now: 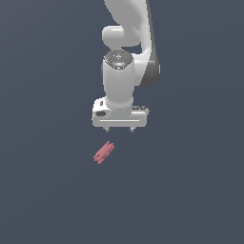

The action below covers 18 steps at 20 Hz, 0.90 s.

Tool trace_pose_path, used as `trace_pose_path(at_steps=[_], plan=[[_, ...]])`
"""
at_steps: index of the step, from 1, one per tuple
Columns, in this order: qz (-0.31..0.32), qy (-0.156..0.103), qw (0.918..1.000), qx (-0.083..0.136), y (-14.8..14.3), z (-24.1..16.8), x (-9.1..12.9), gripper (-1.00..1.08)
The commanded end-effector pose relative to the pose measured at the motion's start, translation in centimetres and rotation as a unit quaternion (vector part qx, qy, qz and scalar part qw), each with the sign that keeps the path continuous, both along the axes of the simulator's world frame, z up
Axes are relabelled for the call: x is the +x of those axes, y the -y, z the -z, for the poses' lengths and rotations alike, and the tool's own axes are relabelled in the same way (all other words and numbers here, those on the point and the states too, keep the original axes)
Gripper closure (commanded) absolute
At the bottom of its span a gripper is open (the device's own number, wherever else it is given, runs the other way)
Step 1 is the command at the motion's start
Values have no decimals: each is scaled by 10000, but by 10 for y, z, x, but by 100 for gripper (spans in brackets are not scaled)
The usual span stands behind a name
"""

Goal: Pick up the object and move it to a goal position.

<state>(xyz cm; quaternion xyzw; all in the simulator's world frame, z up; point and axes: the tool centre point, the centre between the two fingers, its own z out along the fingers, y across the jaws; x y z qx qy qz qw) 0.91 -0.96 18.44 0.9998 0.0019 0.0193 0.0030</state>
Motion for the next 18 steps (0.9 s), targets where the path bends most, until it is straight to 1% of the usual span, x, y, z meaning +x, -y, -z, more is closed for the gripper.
trace_pose_path(at_steps=[1,11,18], plan=[[0,0,10000,0,0,0,0,-92],[-144,101,9998,-40,6,-16,4,-92],[-4,85,10000,-25,9,-11,6,-92]])
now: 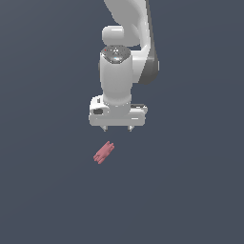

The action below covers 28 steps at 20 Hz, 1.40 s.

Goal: Pick up the object and move it to a goal position.

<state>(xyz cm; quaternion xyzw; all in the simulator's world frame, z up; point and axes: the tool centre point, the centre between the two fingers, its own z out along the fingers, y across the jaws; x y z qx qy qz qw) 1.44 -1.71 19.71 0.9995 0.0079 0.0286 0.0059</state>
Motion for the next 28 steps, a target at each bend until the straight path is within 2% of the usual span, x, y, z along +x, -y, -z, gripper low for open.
trace_pose_path(at_steps=[1,7,11,20,28], plan=[[112,-12,9999,12,3,4,1,-92],[630,-56,9980,63,13,23,6,-92],[1149,-100,9933,102,24,42,11,-92],[2487,-205,9682,151,55,94,18,-92],[3115,-247,9498,148,70,119,19,-92]])
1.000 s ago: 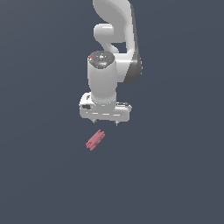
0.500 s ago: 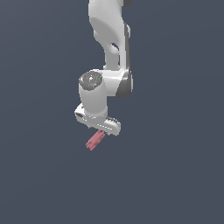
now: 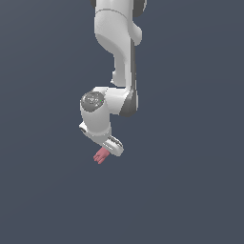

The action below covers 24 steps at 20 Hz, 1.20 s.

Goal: Pick up the object and move it to a goal position.

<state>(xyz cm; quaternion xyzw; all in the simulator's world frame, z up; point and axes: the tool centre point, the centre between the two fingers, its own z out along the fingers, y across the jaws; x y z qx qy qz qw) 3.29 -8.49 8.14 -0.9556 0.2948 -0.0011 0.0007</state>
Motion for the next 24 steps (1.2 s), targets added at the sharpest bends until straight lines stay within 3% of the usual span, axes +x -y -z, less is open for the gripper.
trace_pose_path(at_steps=[1,9,23,24], plan=[[138,-7,9999,-2,3,5,0,-92],[184,-15,9998,-3,4,11,0,-92],[213,-13,9998,-3,5,58,0,-92],[213,-13,9998,-3,5,58,0,108]])
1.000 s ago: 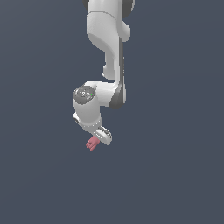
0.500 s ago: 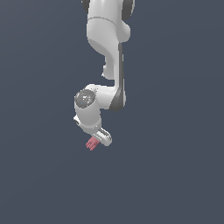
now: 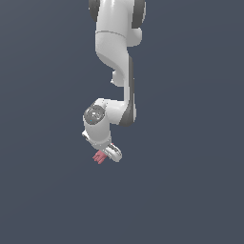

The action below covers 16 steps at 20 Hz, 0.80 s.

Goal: Pick up the object and move it to a goal position.

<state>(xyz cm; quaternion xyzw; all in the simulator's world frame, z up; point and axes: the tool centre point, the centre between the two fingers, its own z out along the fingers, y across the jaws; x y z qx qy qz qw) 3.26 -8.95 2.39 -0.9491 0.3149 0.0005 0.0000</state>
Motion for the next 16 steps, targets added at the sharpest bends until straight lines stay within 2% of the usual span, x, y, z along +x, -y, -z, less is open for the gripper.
trace_pose_path(at_steps=[1,16], plan=[[2,5,10000,-1,0,0,1,108],[-3,5,10000,1,3,-9,-2,108]])
